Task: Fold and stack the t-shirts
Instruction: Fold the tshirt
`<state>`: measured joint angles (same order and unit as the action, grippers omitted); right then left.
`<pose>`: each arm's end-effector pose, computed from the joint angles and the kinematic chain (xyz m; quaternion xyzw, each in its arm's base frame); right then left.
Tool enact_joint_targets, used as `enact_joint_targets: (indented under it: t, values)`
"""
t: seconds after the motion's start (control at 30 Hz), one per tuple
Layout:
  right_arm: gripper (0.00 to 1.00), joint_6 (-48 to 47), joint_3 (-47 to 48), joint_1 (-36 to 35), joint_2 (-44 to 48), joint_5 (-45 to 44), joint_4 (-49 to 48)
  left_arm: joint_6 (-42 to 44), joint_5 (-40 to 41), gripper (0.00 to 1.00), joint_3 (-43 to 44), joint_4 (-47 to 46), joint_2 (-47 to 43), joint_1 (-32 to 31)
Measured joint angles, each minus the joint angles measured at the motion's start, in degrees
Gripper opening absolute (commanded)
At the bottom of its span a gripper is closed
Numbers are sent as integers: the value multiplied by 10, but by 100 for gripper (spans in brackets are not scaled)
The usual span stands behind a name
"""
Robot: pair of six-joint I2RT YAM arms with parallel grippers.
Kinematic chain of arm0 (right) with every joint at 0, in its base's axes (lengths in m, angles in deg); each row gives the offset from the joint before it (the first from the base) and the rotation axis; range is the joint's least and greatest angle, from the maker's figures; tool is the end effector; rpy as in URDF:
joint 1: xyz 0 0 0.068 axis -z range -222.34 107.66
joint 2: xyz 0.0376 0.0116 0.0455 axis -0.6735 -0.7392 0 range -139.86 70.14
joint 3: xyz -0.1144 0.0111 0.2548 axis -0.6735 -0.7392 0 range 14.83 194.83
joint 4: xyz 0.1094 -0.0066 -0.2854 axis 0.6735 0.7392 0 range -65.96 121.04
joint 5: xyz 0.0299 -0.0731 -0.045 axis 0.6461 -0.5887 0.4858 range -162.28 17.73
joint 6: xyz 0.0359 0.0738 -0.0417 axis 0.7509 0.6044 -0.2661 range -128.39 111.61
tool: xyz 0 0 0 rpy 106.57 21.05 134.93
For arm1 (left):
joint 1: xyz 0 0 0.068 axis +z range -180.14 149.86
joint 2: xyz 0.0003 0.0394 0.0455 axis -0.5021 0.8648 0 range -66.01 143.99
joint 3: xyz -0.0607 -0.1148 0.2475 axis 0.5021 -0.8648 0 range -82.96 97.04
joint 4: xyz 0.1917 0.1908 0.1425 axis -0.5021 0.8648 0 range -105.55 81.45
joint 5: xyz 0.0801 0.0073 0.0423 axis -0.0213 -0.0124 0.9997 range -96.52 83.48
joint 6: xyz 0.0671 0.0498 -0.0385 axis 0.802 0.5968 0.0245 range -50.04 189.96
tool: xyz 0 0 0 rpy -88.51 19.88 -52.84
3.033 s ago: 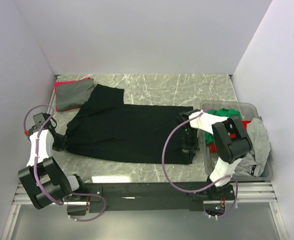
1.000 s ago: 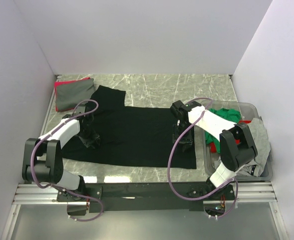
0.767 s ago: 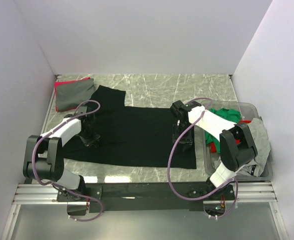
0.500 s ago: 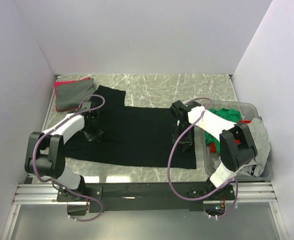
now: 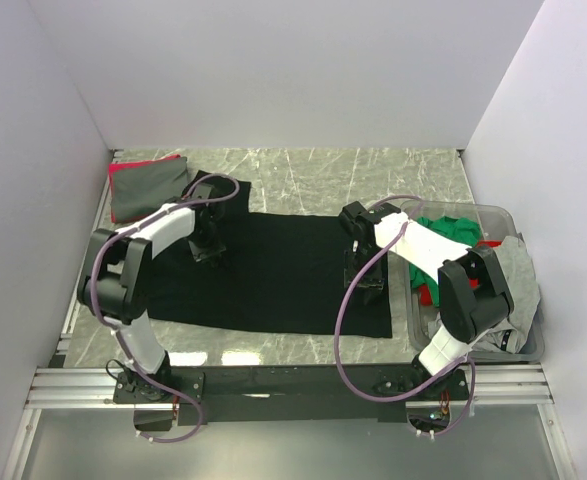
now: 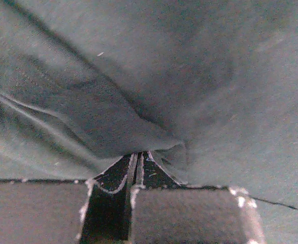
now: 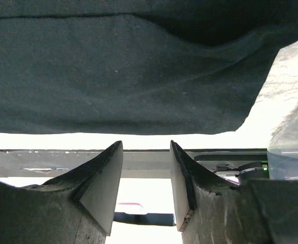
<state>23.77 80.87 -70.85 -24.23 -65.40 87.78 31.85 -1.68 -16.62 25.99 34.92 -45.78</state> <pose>0.2767 0.1615 0.1420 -0.0328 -0.9975 -0.0426 0.0458 0.3708 -0.0966 0.1116 -0.1982 0.9718 -0.0172 0.1266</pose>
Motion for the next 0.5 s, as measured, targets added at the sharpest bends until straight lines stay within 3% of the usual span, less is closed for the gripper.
enact_joint_targets:
  t: [0.23,0.3,0.33,0.4,0.43,0.5]
  values:
    - [49,2,0,-1,-1,-3,1,19,11,0,59,12,47,-22]
    - [49,3,0,-2,-2,-4,1,24,11,4,73,15,59,-28]
    - [49,4,0,-2,-2,-4,1,26,13,17,78,17,65,-30]
    - [50,5,0,-2,-4,-5,1,31,16,34,87,25,70,-33]
    - [50,5,0,-2,-4,-6,2,31,17,51,91,30,70,-33]
    - [50,5,2,-2,-4,-8,2,29,18,64,102,40,70,-34]
